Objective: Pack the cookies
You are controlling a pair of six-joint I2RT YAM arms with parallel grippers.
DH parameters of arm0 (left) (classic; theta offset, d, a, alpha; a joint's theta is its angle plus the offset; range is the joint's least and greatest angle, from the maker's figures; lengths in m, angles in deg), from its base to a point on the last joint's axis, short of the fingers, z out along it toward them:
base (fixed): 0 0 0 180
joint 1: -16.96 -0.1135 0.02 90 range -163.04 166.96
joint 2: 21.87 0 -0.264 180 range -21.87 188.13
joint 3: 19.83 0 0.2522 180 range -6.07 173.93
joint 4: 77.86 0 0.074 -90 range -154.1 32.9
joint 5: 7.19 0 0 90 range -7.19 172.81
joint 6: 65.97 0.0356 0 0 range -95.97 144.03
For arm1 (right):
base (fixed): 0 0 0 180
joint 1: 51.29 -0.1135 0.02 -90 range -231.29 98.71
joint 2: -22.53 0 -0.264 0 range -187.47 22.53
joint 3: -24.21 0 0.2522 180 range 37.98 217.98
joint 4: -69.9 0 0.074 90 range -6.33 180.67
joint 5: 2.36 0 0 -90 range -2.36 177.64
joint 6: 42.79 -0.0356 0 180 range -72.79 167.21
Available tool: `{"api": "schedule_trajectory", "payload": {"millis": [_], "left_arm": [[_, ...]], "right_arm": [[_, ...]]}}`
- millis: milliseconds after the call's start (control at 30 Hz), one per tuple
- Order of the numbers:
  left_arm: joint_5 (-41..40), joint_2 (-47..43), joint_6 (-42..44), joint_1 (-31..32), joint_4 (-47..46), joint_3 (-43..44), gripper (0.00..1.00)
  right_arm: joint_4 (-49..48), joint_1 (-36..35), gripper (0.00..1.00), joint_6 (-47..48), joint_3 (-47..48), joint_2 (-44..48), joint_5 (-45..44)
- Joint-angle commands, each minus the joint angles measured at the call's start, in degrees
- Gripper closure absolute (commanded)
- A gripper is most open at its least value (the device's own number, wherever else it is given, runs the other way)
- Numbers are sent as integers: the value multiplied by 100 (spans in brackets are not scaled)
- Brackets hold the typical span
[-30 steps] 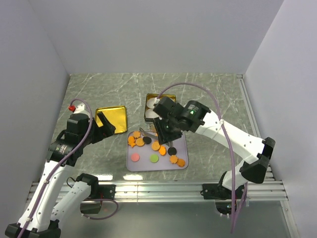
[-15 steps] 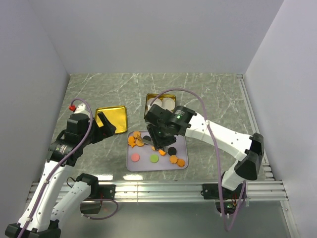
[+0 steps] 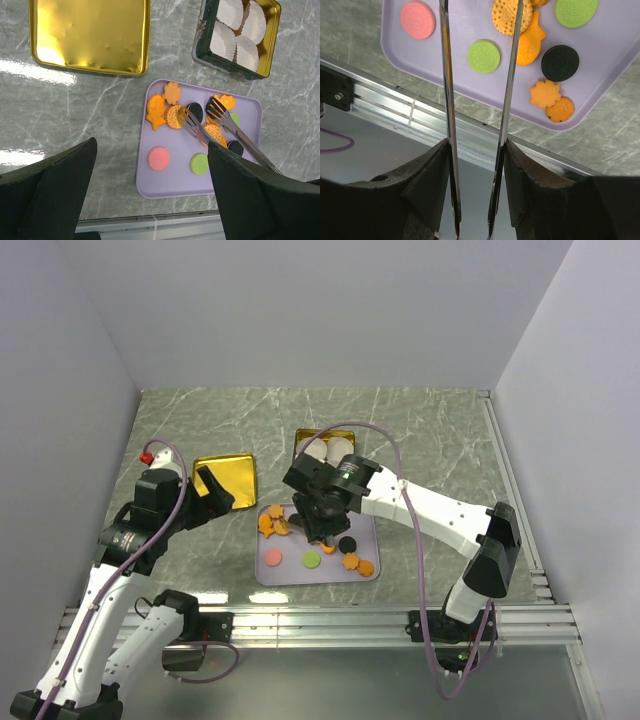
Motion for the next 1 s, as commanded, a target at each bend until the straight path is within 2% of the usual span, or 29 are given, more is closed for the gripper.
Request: {"api": "schedule_trajectory", "payload": {"millis": [0,633,767,967], "left_arm": [[86,-48,102,3,-167,-11,2],[86,-22,102,3,-167,-11,3],[24,-48,50,3,-193,-20,3],[-108,-110,-20,-6,-167,-11,2]], "right_arm": [[-216,-31,48,-108,39,-14,28],[-410,-22,58,-205,-41,38,239],[-104,-22,59,-65,450,-75,55],[653,136,60,462,2023,-540,-218]]}}
